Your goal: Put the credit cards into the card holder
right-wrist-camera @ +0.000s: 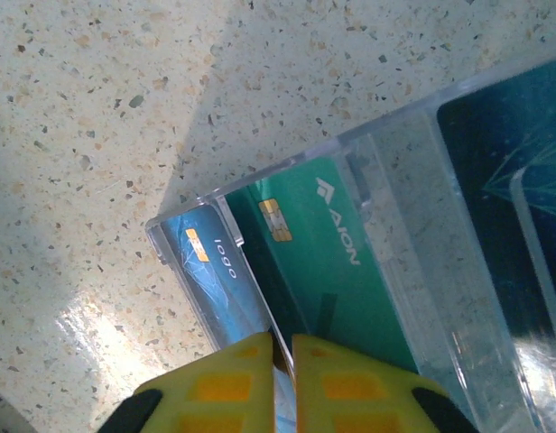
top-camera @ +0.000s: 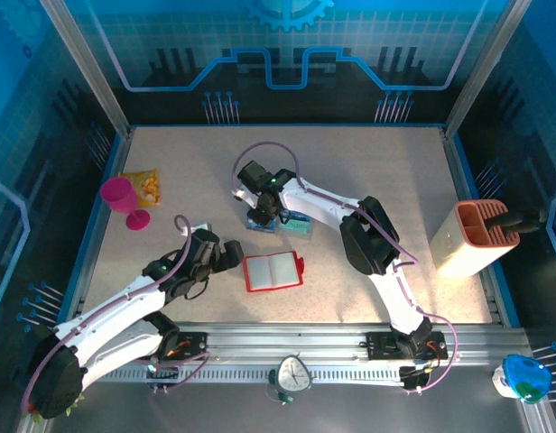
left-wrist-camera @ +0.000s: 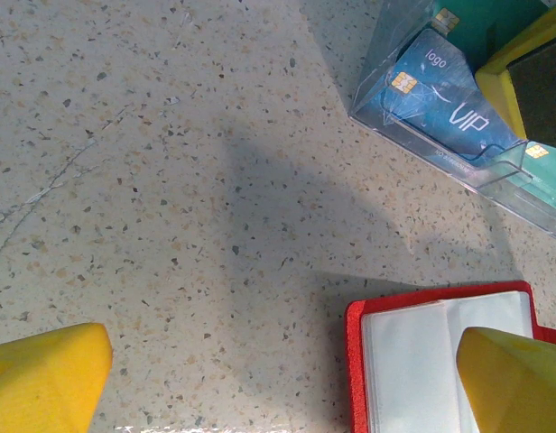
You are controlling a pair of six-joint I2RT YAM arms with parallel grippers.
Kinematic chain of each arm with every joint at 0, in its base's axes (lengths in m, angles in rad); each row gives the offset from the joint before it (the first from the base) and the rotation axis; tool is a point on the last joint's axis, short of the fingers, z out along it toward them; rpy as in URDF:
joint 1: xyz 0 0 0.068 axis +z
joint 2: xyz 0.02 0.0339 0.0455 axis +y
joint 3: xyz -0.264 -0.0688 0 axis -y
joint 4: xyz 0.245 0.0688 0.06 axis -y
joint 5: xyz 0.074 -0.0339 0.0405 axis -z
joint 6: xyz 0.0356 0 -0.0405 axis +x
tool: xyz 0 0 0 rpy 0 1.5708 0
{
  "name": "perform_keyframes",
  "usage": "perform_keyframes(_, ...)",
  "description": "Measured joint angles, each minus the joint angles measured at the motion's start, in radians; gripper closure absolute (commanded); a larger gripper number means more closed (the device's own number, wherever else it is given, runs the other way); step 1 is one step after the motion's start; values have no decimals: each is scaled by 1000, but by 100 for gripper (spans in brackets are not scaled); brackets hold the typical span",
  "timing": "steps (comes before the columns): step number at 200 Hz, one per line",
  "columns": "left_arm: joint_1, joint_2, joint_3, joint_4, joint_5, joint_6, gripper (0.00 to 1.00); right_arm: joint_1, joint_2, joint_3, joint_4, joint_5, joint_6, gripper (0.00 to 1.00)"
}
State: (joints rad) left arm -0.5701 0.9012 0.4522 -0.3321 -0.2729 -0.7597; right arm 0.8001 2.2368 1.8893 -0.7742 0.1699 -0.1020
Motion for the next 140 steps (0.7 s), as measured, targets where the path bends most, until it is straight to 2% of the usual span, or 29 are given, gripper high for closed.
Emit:
perform_keyframes(49, 4, 3, 0, 1, 0, 0, 1, 13, -9, -6, 4, 6, -8, 95)
perform_keyframes(57, 4, 6, 0, 1, 0, 0, 1, 17, -13, -10, 4, 6, -8, 93)
perform_keyframes(74, 4, 10, 0, 1, 0, 0, 1, 23, -17, -11, 3, 6, -10, 83)
perform_keyframes(88, 4, 11, 0, 2, 0, 0, 1, 29, -17, -12, 2, 6, -13, 81)
perform_keyframes(122, 5, 14, 0, 8, 0, 0, 1, 35, -17, -12, -4, 6, -13, 83)
perform_keyframes(140, 5, 14, 0, 8, 0, 0, 1, 36, -17, -12, -4, 6, -15, 87)
